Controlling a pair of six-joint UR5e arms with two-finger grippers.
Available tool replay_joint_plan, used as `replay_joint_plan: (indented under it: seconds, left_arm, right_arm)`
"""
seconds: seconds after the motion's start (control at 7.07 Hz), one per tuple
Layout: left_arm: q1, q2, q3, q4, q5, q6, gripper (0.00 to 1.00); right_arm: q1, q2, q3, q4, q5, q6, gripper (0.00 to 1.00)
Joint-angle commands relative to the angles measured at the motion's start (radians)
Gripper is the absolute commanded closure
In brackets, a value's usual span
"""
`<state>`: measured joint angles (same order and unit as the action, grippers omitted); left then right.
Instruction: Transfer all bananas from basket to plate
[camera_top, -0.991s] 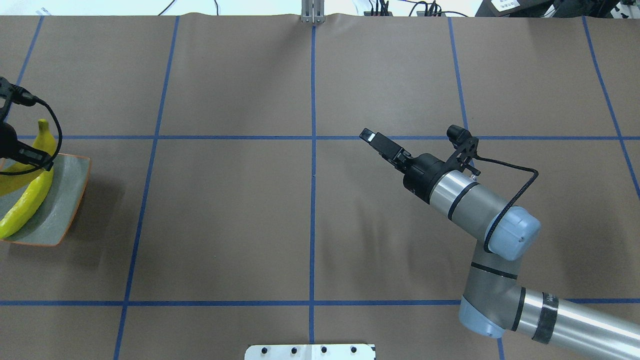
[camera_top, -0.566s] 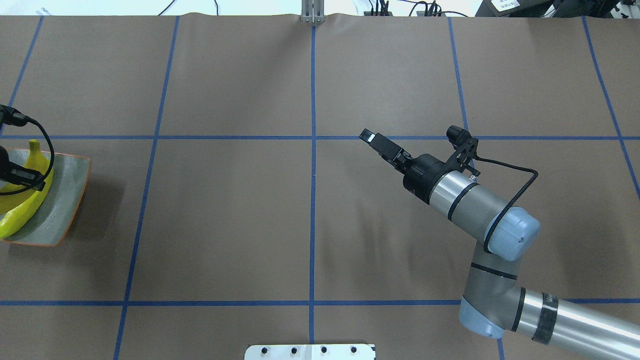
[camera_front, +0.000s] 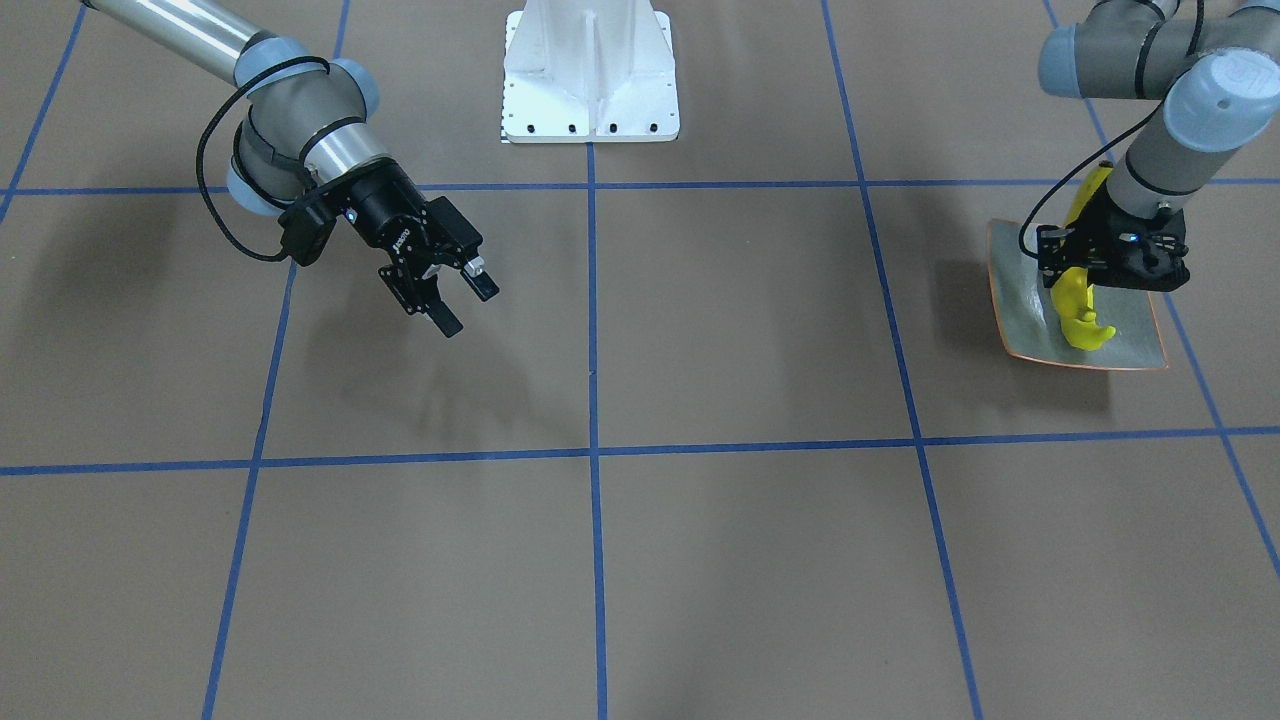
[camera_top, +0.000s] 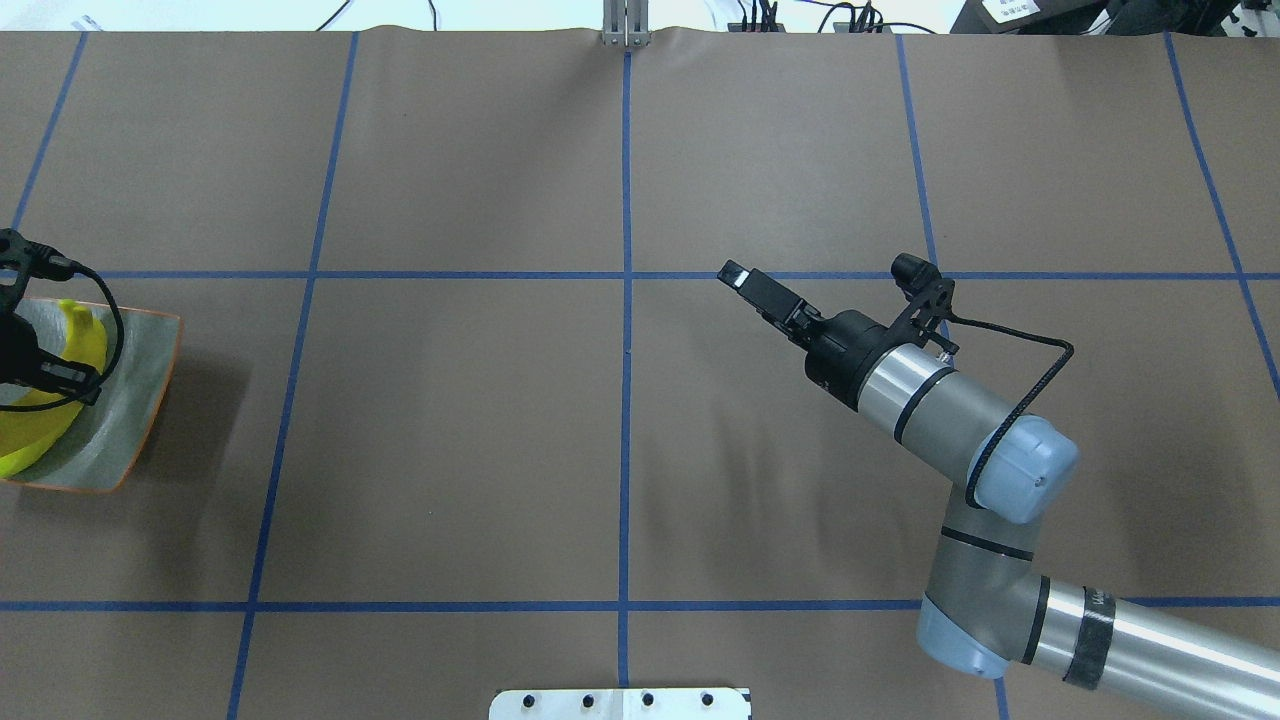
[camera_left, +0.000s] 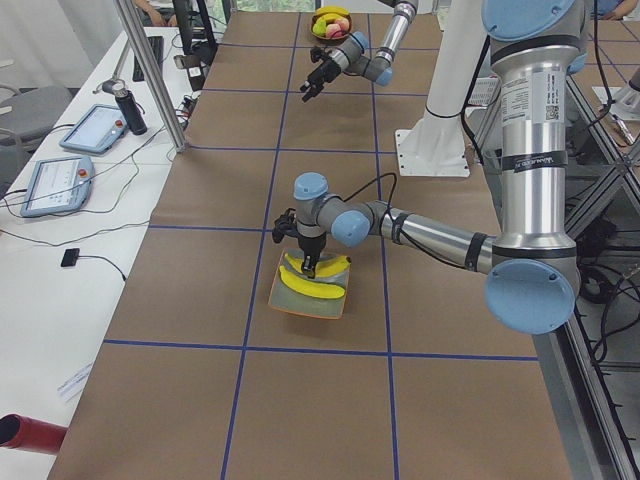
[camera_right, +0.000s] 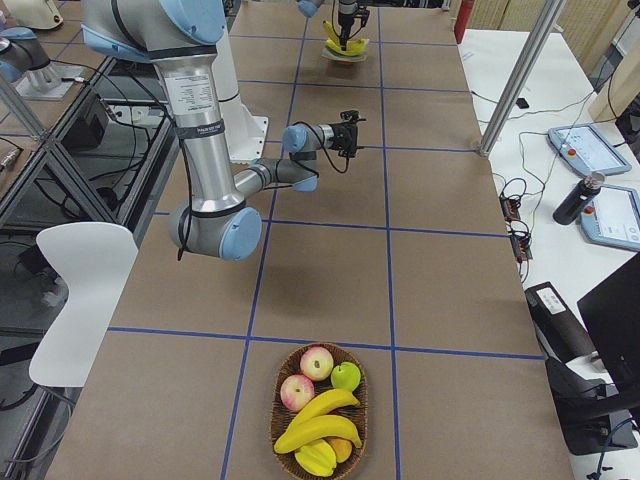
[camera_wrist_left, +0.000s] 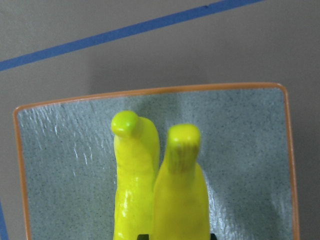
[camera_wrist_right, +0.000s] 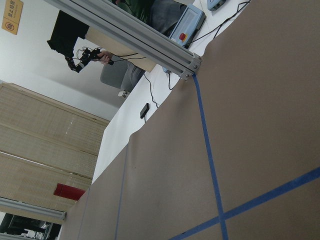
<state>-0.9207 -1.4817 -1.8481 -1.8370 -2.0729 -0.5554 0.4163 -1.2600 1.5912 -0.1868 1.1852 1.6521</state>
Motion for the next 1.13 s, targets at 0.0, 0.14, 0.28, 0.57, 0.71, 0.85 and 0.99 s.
replay_joint_plan:
  seconds: [0.0,0.14,0.28,0.57,0.71,0.85,0.99]
  left_arm:
    - [0.032,-0.002,0.01,-0.036,0.0,-0.043,1.0]
    - [0.033,-0.005,0.012,-0.037,0.001,-0.04,1.0]
    - [0.033,-0.009,0.016,-0.036,-0.001,-0.034,1.0]
    - [0.033,-0.025,0.02,-0.03,-0.001,-0.015,1.0]
    - [0.033,-0.026,0.021,-0.03,-0.001,-0.009,1.0]
    - [0.033,-0.031,0.024,-0.031,-0.001,-0.008,1.0]
    - [0.033,-0.031,0.032,-0.031,-0.001,-0.008,1.0]
  right_arm:
    - [-0.001,0.001,0.003,0.0,0.002,-0.002,0.0]
    - [0.001,-0.001,0.003,0.0,0.004,-0.002,0.0]
    - [0.002,-0.001,0.003,0.0,0.004,-0.002,0.0]
    - [0.002,-0.002,0.001,0.0,0.002,-0.002,0.0]
    - [0.002,-0.001,0.001,0.0,0.002,-0.002,0.0]
    - [0.002,-0.001,0.001,0.0,0.002,-0.002,0.0]
    - [0.002,-0.001,0.001,0.0,0.002,-0.002,0.0]
